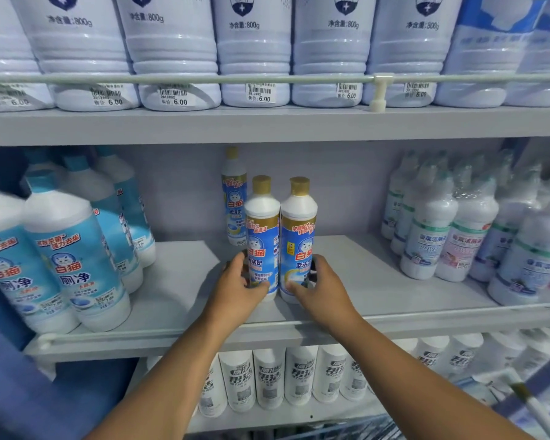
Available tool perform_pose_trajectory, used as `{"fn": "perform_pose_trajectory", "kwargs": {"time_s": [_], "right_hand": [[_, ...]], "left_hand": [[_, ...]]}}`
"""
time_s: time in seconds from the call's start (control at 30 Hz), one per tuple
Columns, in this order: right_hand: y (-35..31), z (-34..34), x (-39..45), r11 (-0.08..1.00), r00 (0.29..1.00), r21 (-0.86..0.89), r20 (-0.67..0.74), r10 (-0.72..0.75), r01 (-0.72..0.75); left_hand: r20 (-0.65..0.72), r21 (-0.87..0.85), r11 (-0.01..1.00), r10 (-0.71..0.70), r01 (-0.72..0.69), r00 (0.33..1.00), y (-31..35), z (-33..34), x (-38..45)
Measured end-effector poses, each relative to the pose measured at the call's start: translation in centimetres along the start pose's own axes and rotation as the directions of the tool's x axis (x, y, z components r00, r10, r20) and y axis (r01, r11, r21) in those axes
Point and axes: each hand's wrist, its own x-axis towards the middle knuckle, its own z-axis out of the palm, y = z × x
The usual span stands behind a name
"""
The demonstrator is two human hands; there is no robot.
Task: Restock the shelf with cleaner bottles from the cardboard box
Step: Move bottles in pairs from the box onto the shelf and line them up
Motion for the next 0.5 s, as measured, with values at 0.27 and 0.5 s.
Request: {"fn": "perform_pose_trajectory", "kwargs": {"time_s": [0.27, 0.5], "right_hand": [[-0.13, -0.22, 0.43, 0.997, 0.998, -0.082, -0.055, 0.007, -0.011], [0.68, 0.33, 0.93, 0.991, 0.997, -0.136, -0.075, 0.002, -0.012]], "left_hand": [[-0.016, -0.062, 0.998, -0.011, 0.010, 1.000, -0.03, 0.25, 0.12], [-0.044, -0.068, 0.998, -0.006, 0.003, 0.999, 0.26, 0.29, -0.05]]}}
